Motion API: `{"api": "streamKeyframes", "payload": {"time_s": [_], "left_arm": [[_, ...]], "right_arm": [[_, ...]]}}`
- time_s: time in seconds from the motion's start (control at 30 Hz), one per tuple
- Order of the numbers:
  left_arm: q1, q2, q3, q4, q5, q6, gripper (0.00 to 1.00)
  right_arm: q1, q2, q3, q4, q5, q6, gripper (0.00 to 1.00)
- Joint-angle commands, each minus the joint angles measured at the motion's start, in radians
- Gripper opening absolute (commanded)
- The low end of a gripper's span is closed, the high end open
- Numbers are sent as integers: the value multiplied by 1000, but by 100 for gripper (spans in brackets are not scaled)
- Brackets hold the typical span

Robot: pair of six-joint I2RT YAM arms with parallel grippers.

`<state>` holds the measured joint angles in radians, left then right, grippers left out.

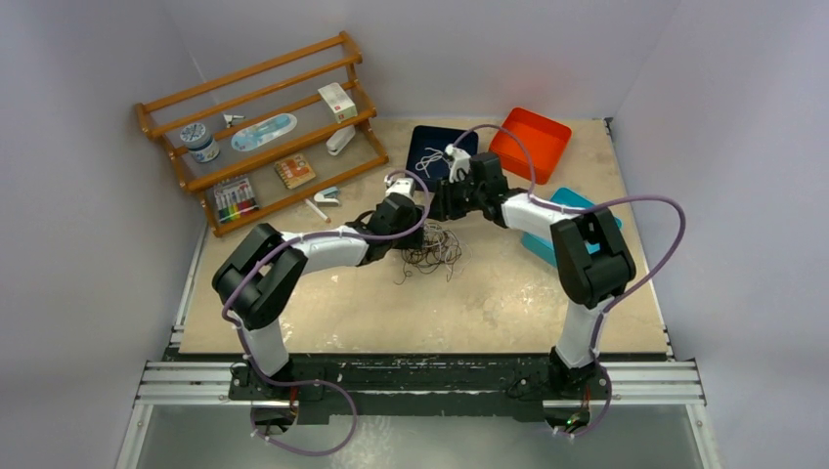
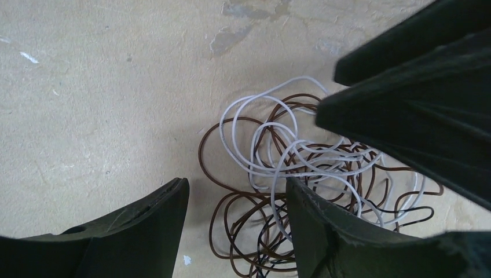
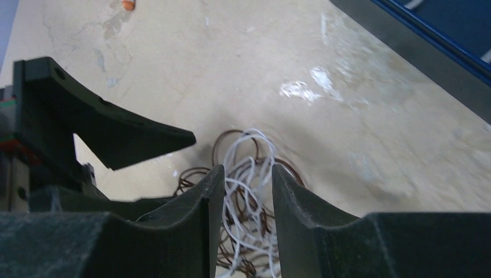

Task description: Untangle the cables

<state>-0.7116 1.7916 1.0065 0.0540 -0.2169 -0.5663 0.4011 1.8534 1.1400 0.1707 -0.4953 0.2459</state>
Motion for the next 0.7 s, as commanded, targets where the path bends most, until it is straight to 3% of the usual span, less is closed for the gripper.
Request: {"api": "streamKeyframes", "payload": {"time_s": [0.0,0.53,0.67], "left_arm": [[-3,-26,-21,71,-22,-6,61],[-3,-43,-63,84,-27,-4,60],[-3,-49,-65,81,-33,-4,60]], "right_arm": [[47,28,81,-3,-15,-13,38],[62,59,75,-54,80,-38,36],[62,61,71,-81,80,-61,27]]}}
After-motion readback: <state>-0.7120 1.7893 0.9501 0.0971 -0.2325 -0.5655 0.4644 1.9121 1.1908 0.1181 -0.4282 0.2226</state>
